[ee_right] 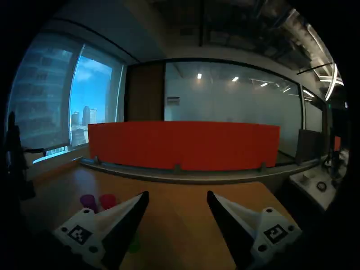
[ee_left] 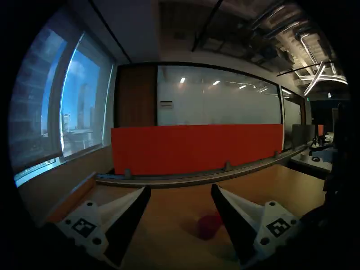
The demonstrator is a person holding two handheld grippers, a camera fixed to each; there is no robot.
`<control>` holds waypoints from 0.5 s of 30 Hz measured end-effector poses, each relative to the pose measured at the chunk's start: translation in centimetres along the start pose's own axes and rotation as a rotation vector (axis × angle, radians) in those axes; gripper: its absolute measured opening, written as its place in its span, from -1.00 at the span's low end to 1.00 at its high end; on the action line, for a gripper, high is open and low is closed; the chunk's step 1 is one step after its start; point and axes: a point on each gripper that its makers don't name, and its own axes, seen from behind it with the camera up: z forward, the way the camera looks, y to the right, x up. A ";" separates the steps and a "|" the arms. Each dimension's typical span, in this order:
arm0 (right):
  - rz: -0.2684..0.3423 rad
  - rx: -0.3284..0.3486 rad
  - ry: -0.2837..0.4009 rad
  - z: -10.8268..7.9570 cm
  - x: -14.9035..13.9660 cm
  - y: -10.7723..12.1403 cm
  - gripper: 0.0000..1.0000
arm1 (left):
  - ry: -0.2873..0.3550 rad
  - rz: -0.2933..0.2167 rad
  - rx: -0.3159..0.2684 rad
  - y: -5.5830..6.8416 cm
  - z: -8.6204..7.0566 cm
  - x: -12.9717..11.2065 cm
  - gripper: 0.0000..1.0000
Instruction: Pour water
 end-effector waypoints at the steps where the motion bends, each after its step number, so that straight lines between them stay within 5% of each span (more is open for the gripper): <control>1: 0.001 0.003 0.001 0.0 0.4 -0.1 0.99 | -0.001 -0.002 -0.007 0.1 0.1 0.4 0.98; 15: 0.000 0.060 -0.015 0.6 0.5 -1.1 0.99 | -0.029 -0.041 -0.134 2.8 0.7 1.7 0.99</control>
